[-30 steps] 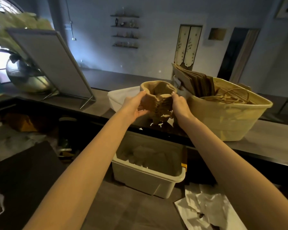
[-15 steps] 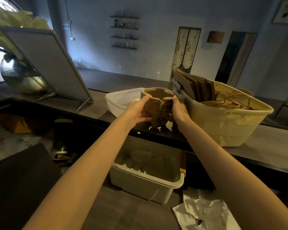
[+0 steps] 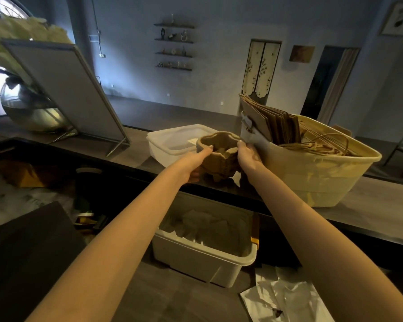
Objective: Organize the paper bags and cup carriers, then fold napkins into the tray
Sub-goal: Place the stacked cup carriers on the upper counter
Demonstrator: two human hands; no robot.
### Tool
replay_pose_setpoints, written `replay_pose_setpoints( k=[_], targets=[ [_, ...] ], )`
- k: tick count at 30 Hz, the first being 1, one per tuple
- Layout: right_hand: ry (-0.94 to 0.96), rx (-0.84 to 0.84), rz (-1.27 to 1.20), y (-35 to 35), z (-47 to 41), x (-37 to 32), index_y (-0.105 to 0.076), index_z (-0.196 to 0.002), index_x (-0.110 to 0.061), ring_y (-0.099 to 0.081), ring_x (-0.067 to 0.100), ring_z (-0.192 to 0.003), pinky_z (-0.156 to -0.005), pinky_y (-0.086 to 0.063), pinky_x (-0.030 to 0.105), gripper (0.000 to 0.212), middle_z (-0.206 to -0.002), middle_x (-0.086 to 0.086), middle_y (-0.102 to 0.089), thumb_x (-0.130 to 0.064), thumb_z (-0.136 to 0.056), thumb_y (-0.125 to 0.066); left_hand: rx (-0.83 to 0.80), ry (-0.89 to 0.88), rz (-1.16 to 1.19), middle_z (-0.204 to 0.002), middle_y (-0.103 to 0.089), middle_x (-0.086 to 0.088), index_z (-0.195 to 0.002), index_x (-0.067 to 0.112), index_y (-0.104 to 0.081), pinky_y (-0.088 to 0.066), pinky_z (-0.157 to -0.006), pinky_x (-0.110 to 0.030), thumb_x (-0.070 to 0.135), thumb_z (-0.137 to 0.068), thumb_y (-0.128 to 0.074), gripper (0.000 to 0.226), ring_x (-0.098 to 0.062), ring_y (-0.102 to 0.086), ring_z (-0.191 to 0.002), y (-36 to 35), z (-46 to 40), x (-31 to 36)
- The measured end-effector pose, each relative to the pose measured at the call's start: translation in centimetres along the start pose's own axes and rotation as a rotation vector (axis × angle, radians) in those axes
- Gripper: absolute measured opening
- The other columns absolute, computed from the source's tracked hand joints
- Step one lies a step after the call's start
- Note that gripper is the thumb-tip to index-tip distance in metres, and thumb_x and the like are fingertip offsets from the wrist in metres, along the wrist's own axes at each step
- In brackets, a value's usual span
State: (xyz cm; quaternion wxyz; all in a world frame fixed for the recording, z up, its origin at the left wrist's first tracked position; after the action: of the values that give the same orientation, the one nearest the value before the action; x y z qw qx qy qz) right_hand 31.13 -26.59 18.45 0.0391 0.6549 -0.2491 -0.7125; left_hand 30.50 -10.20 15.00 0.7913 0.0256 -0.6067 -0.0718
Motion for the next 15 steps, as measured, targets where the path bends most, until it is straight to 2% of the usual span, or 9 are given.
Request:
replay_pose_setpoints(
  k=[4,7,9,10,12,13,15],
  targets=[
    [-0.015,-0.062,0.067,-0.3,0.3,0.4,-0.026,-0.146,-0.009,-0.034,0.029,-0.136,-0.114,-0.026,0.039,0.050,-0.149,0.012,-0.033,-0.033,-0.103,-0.027,0.033,-0.006,-0.042,-0.129,-0.053,-0.012,-0.131,0.008,-0.043,-0.044,-0.093,-0.035,0.054,-0.090,-0.046,0.062,-0.028,-0.052,-0.116,-0.1,-0.3,-0.5],
    [0.000,-0.116,0.143,-0.2,1.2,0.5,-0.031,-0.142,-0.010,-0.045,0.030,-0.124,-0.108,-0.035,0.042,0.048,-0.135,0.014,-0.046,-0.035,-0.100,-0.033,0.038,-0.021,-0.056,-0.130,-0.054,-0.015,-0.130,0.006,-0.045,-0.045,-0.091,-0.034,0.055,-0.091,-0.044,0.063,-0.030,-0.052,-0.118,-0.3,-0.6,-0.5],
    [0.091,-0.122,0.241,-0.2,2.2,-0.4,-0.036,-0.137,-0.006,-0.051,0.027,-0.115,-0.101,-0.042,0.039,0.047,-0.124,0.014,-0.052,-0.033,-0.099,-0.037,0.051,-0.037,-0.061,-0.130,-0.053,-0.014,-0.131,0.007,-0.043,-0.045,-0.090,-0.035,0.054,-0.091,-0.045,0.062,-0.029,-0.052,-0.117,-0.2,-0.6,-0.3],
    [0.163,-0.104,0.264,0.0,2.7,-1.3,-0.034,-0.139,-0.005,-0.051,0.025,-0.116,-0.100,-0.043,0.038,0.049,-0.125,0.014,-0.052,-0.031,-0.099,-0.040,0.054,-0.039,-0.063,-0.130,-0.053,-0.013,-0.132,0.008,-0.042,-0.045,-0.090,-0.035,0.054,-0.091,-0.045,0.061,-0.029,-0.052,-0.116,-0.2,-0.6,-0.2],
    [0.282,-0.074,0.264,0.3,3.8,-3.2,-0.021,-0.147,-0.008,-0.042,0.024,-0.129,-0.106,-0.039,0.036,0.057,-0.142,0.012,-0.042,-0.026,-0.098,-0.044,0.057,-0.018,-0.062,-0.127,-0.055,-0.016,-0.129,0.007,-0.045,-0.046,-0.091,-0.036,0.055,-0.091,-0.045,0.061,-0.030,-0.053,-0.115,0.0,-0.4,0.0],
    [0.339,-0.070,0.269,0.3,4.4,-4.3,-0.021,-0.148,-0.012,-0.039,0.024,-0.133,-0.106,-0.037,0.035,0.057,-0.146,0.010,-0.038,-0.025,-0.098,-0.045,0.060,-0.002,-0.045,-0.124,-0.056,-0.016,-0.126,0.007,-0.047,-0.047,-0.088,-0.035,0.055,-0.091,-0.045,0.060,-0.030,-0.055,-0.111,0.2,-0.1,0.0],
    [0.441,-0.080,0.302,0.1,5.6,-6.1,-0.033,-0.143,-0.015,-0.043,0.020,-0.127,-0.096,-0.041,0.028,0.048,-0.143,0.007,-0.042,-0.024,-0.098,-0.045,0.076,-0.038,0.020,-0.115,-0.059,-0.012,-0.120,0.008,-0.052,-0.048,-0.073,-0.028,0.047,-0.094,-0.044,0.047,-0.021,-0.058,-0.092,1.0,0.2,0.9]
  ],
)
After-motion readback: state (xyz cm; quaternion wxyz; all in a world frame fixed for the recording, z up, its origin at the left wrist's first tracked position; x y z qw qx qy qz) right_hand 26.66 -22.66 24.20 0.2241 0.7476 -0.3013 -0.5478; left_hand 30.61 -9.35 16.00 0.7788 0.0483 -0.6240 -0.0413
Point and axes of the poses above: each hand's wrist, its own z-axis away from the middle knuckle, its own y-axis out of the back of the hand, x = y × z, the point moved 10 cm from there along -z, towards the middle knuckle
